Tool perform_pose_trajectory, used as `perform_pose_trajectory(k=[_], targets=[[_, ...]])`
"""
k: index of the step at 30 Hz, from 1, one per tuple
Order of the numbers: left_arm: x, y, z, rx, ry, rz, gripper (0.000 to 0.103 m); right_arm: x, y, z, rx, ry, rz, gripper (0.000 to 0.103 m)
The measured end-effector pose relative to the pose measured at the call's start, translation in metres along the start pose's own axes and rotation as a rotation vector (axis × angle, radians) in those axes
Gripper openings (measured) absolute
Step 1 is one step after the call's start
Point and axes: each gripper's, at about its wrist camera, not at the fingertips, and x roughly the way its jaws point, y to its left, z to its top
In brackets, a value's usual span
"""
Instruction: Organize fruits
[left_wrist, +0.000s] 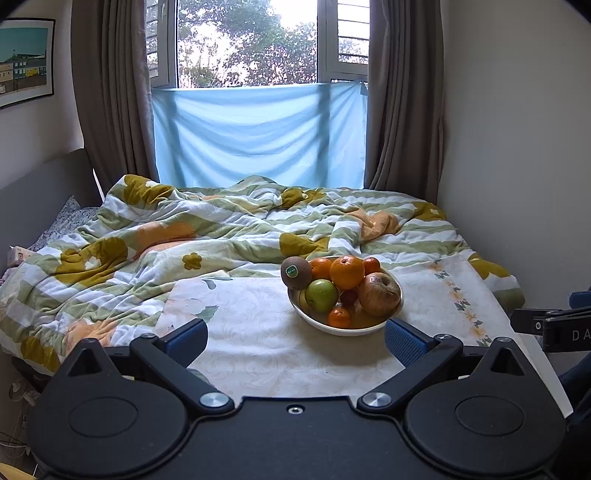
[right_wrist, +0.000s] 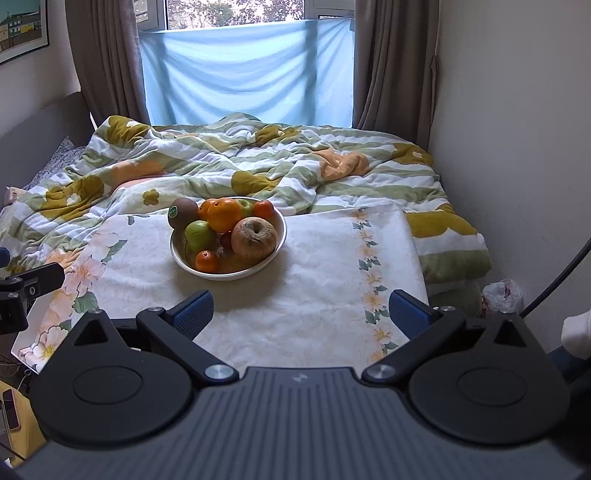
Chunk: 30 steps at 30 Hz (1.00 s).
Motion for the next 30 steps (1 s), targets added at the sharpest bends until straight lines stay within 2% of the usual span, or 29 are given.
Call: perform_pose_trajectory(k=[30], targets=[[0.0035,0.0094,-0.0037,0.018,0.001,-0.015,0.103,-0.0002,0.0032,-0.0001,0.000,0.001,0.000,0.103]])
